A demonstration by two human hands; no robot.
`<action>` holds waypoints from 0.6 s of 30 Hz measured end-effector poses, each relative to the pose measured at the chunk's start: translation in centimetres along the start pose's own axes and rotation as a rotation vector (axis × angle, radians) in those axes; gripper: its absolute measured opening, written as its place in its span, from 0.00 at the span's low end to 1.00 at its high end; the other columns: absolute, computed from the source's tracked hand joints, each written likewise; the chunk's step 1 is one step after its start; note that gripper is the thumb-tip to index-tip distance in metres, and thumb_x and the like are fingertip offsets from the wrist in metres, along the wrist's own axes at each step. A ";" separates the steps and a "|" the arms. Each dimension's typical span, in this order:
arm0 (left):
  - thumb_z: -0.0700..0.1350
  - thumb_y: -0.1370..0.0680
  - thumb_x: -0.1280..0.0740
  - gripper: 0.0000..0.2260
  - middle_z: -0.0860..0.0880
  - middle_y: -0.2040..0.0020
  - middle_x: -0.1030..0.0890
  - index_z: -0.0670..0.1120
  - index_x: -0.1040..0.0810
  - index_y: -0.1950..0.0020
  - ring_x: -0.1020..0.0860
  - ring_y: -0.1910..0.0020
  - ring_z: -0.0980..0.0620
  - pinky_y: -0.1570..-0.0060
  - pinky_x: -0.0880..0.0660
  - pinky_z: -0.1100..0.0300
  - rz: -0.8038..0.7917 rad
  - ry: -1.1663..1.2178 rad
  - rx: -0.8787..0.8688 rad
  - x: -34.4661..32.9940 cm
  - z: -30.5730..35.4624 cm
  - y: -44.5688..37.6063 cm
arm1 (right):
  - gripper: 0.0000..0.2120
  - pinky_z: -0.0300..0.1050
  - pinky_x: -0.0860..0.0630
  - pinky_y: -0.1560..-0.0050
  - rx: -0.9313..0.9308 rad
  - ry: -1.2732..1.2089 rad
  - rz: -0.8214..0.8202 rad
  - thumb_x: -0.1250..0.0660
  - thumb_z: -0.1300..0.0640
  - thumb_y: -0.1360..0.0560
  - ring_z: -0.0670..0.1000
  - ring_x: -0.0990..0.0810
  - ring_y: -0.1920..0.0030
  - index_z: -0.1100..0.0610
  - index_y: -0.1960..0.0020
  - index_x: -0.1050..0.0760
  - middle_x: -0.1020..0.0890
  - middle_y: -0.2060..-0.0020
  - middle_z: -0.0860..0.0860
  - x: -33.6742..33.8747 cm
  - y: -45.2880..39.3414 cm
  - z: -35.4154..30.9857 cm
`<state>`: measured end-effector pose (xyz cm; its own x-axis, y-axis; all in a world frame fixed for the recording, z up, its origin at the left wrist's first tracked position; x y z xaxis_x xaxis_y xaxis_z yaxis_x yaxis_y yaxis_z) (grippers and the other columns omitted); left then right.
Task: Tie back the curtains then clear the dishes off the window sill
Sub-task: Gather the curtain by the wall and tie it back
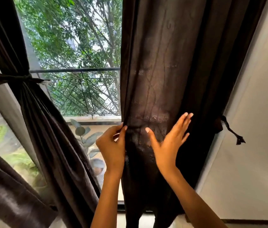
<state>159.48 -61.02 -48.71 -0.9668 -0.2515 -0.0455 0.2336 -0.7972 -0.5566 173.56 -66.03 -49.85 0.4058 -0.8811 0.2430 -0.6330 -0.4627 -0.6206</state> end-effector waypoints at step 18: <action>0.38 0.29 0.26 0.06 0.51 0.59 0.15 0.44 0.15 0.53 0.20 0.62 0.68 0.61 0.27 0.73 -0.129 -0.005 -0.077 0.2 0.5 0.8 | 0.29 0.50 0.43 0.25 0.342 0.157 -0.696 0.46 0.63 0.26 0.55 0.46 0.24 0.60 0.25 0.42 0.47 0.23 0.54 -3.4 2.5 -1.5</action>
<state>159.58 -62.00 -48.72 -0.9877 -0.1528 0.0343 0.0989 -0.7788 -0.6194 169.61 -64.32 -51.05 0.5200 -0.4151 0.7465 -0.0196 -0.8796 -0.4754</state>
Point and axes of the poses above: each hand's wrist, its own y-axis away from the middle knuckle, its own x-axis out of the back of the hand, z = x × y, the point moved 2 cm from there along -y, towards the middle knuckle
